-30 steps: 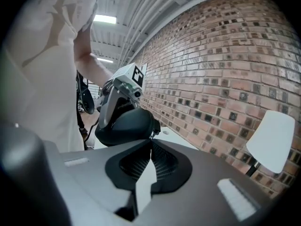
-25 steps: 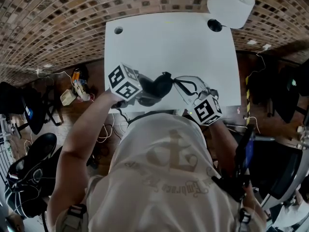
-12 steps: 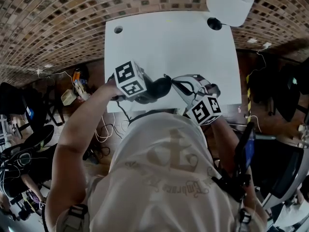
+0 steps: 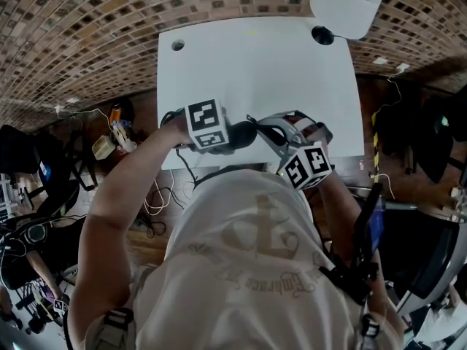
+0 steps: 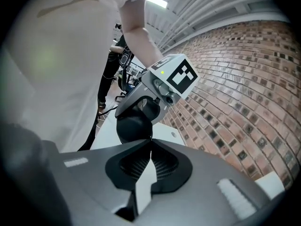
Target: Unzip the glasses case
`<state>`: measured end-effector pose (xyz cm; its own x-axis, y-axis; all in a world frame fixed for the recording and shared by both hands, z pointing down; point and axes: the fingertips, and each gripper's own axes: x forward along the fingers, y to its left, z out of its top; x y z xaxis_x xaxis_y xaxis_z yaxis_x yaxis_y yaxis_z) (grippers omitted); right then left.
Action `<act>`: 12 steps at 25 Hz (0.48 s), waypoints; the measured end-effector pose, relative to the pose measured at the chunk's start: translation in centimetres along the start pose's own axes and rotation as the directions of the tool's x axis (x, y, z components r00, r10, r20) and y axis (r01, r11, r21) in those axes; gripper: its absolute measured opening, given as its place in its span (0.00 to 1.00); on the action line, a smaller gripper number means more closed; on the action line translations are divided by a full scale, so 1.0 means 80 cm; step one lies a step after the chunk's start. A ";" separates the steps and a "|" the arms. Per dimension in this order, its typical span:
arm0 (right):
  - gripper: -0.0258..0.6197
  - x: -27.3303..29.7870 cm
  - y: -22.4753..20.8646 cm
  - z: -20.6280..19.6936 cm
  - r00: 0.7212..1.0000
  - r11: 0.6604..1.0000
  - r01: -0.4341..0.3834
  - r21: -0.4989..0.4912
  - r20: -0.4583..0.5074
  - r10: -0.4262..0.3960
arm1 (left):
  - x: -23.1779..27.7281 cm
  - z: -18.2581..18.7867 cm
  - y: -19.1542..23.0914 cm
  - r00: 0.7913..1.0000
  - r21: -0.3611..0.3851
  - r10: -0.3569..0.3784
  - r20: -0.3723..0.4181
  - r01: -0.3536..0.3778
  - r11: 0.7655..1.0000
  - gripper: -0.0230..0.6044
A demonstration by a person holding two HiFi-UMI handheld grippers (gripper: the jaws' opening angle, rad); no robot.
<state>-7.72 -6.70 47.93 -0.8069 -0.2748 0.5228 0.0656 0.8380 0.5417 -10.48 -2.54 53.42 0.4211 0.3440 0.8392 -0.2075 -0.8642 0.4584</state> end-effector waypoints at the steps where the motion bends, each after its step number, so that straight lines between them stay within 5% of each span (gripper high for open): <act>1: 0.05 0.000 0.000 -0.002 1.000 1.000 0.004 0.007 0.002 -0.004 | 0.000 0.001 0.001 1.000 0.000 0.005 0.003 -0.005 1.000 0.43; 7: 0.06 0.003 -0.007 -0.009 1.000 0.996 0.011 0.092 -0.012 -0.010 | 0.002 0.003 0.014 0.997 -0.001 0.060 0.048 -0.060 0.998 0.43; 12: 0.07 0.003 -0.016 -0.033 1.000 0.963 0.023 0.269 -0.014 -0.019 | -0.002 0.000 0.032 0.980 -0.083 0.120 0.160 -0.108 0.991 0.44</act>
<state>-6.46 -9.06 49.13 -0.7995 -0.2978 0.5217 -0.1130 0.9275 0.3563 -11.07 -4.79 54.42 0.5289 0.1748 0.8305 -0.3238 -0.8629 0.3879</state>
